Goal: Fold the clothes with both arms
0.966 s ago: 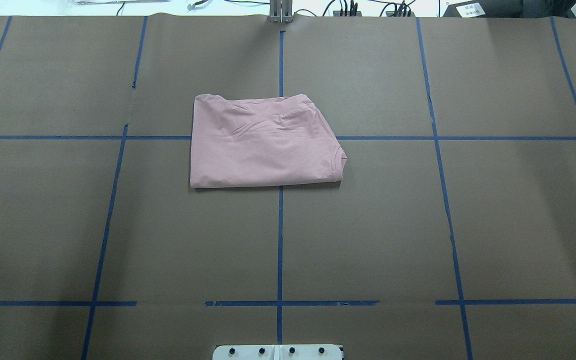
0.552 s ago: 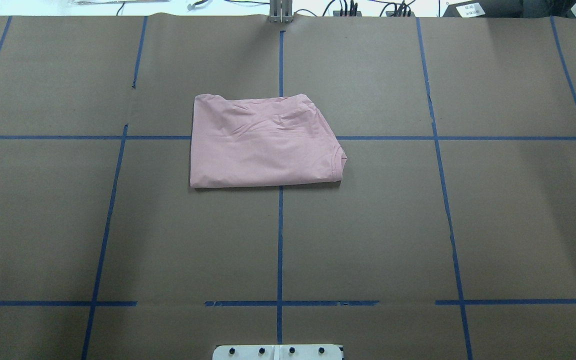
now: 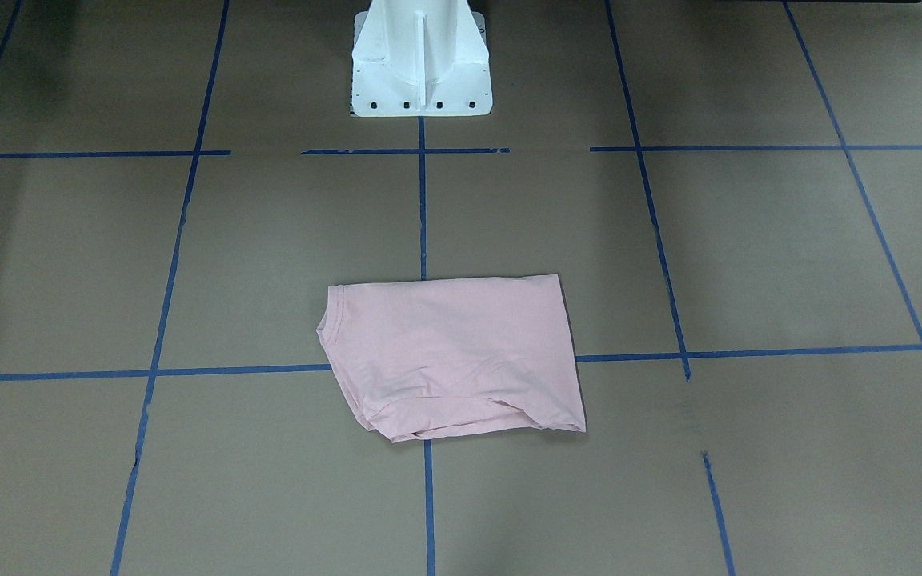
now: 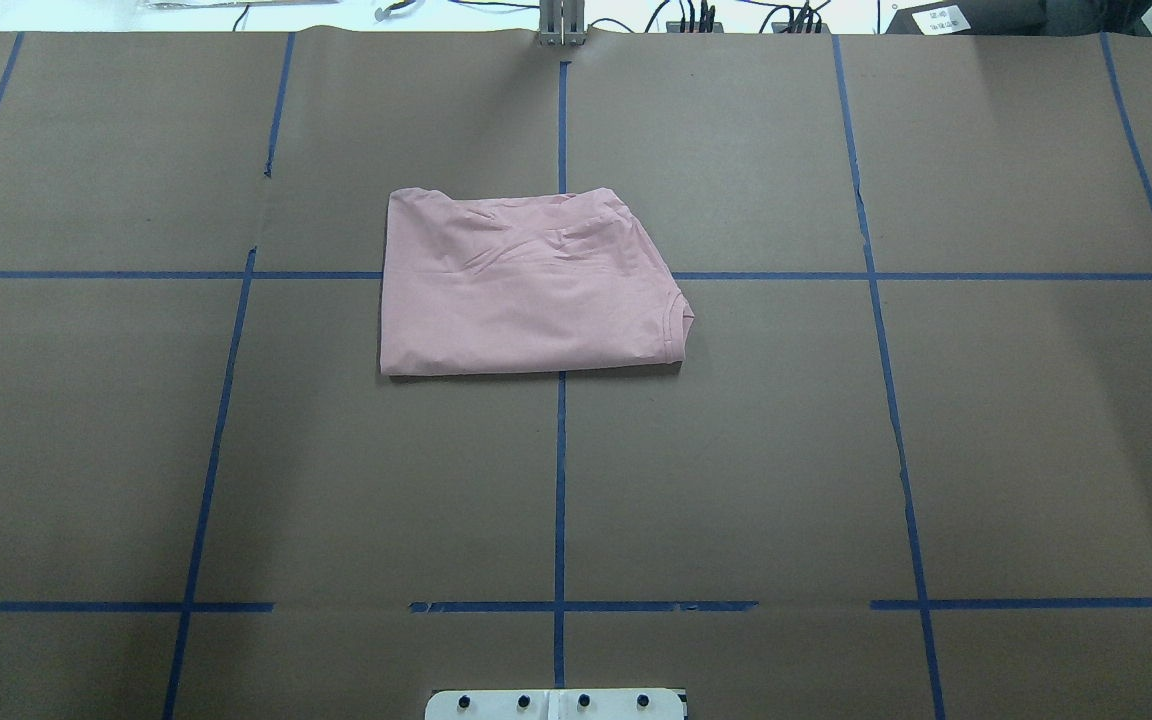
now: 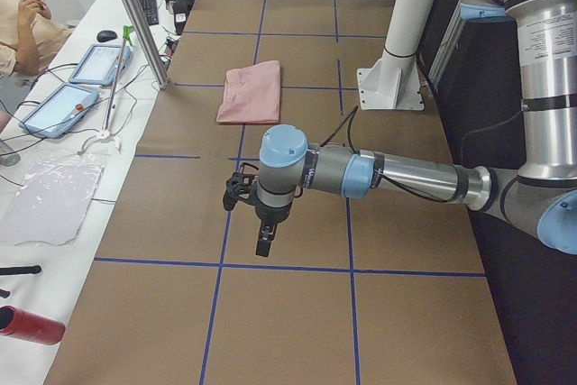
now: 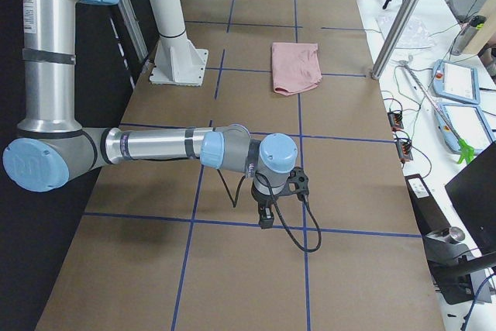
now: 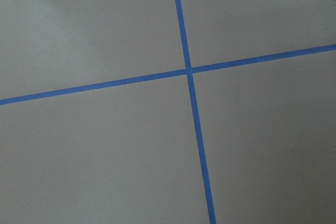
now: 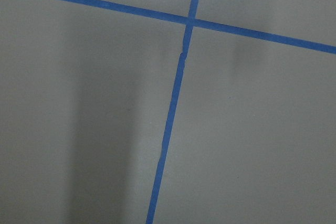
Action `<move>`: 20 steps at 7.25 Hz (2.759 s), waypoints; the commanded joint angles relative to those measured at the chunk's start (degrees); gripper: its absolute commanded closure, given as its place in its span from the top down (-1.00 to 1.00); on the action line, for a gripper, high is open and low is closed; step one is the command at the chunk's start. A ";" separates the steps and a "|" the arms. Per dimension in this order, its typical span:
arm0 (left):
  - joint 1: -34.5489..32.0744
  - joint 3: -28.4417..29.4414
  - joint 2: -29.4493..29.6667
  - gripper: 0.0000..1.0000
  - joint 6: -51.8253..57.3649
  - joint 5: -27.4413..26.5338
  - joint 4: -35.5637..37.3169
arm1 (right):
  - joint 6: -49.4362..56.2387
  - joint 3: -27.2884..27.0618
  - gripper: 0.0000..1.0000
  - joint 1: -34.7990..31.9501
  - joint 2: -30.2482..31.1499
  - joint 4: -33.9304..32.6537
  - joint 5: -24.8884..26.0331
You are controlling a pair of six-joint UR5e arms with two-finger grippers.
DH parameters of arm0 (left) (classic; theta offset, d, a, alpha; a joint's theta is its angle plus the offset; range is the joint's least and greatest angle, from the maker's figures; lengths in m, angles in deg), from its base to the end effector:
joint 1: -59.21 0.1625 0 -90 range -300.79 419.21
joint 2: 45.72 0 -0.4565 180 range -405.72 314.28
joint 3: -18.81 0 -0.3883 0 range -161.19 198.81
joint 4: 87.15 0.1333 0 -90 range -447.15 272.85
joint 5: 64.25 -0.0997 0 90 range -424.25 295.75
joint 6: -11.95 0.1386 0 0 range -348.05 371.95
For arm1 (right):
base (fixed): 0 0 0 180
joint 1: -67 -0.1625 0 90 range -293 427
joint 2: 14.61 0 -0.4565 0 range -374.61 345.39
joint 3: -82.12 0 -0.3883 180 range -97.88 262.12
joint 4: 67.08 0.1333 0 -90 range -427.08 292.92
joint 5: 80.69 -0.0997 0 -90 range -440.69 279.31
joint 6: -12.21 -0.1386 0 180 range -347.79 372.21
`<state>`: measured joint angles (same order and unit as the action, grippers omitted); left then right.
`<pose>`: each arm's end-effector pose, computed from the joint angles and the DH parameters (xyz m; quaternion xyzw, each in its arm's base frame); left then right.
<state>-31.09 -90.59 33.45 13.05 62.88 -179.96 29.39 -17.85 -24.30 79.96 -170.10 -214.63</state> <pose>-0.0518 -0.4175 0.6417 0.0979 0.3156 0.0382 0.9430 0.0470 -0.4348 0.6931 -0.0009 -0.3783 -0.1032 0.9199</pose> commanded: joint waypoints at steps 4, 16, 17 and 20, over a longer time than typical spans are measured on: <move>0.03 1.44 4.42 1.00 0.22 1.88 11.25 | -0.13 -0.14 1.00 0.07 -0.17 0.28 -0.35; 0.12 3.75 1.87 1.00 0.22 5.31 8.37 | -0.14 0.47 1.00 0.16 -0.44 0.28 -0.27; 0.12 3.93 1.87 1.00 0.22 5.66 8.35 | -0.14 0.73 1.00 0.16 -0.53 0.28 -0.27; 0.12 3.67 2.04 1.00 0.22 8.92 7.39 | -0.14 0.91 1.00 0.16 -0.35 1.41 -0.44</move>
<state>-30.99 -86.92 35.36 13.29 70.99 -171.92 29.26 -16.96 -24.12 79.46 -169.58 -215.05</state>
